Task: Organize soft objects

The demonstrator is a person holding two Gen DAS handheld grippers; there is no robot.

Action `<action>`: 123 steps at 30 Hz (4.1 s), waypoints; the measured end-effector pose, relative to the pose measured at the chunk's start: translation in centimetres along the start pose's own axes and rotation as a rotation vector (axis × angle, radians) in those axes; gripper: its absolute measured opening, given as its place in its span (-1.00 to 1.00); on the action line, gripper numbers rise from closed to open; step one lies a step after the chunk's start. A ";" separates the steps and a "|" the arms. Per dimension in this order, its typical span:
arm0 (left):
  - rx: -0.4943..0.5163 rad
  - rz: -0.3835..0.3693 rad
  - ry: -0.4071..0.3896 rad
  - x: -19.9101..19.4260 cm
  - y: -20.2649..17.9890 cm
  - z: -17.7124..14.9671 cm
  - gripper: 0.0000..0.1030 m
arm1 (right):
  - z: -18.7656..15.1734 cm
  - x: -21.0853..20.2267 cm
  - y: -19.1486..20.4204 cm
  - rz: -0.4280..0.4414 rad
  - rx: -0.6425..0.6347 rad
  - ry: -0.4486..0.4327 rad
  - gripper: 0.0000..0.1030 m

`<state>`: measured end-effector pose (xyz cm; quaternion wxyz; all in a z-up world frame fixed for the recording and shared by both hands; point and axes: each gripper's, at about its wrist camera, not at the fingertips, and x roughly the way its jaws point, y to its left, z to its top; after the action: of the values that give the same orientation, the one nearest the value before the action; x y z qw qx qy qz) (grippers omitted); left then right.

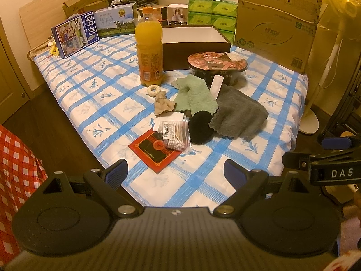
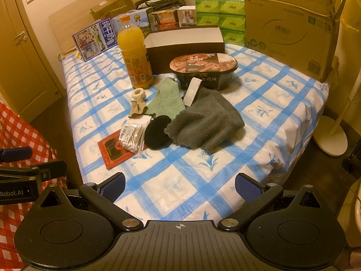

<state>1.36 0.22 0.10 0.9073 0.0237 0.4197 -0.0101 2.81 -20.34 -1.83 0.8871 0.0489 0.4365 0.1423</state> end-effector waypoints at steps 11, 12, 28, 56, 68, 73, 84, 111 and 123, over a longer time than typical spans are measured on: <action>-0.008 0.002 0.001 1.2 0.7 -0.2 0.77 | 0.3 1.3 -0.6 0.004 -0.003 -0.025 1.00; -0.010 -0.001 0.001 1.5 0.8 -0.2 0.77 | 0.3 1.6 -0.7 0.008 -0.007 -0.043 1.00; -0.009 0.008 0.038 8.7 1.5 0.7 0.63 | 1.2 6.9 -5.2 0.047 0.057 -0.118 0.99; -0.023 -0.006 0.161 26.2 2.2 2.9 -0.19 | 6.0 19.0 -11.5 0.076 0.094 -0.092 0.70; 0.048 -0.026 0.177 26.1 1.7 4.3 -0.53 | 7.5 18.8 -12.5 0.048 0.119 -0.119 0.69; 0.085 -0.035 0.159 25.2 1.6 5.7 -0.54 | 8.3 18.5 -12.5 0.040 0.132 -0.131 0.68; 0.128 -0.038 0.080 24.7 3.0 9.7 -0.54 | 10.5 20.1 -10.8 0.028 0.155 -0.130 0.33; 0.044 0.021 0.046 29.6 12.2 12.5 -0.54 | 14.9 31.3 -4.4 -0.110 0.244 -0.094 -0.21; 0.038 0.023 0.032 30.2 14.1 13.2 -0.54 | 15.6 28.3 -5.2 -0.089 0.239 -0.118 -0.53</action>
<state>31.46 13.69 -13.90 0.8999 0.0458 0.4336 -0.0070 32.60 -16.41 -14.88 0.9044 0.1431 0.3992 0.0467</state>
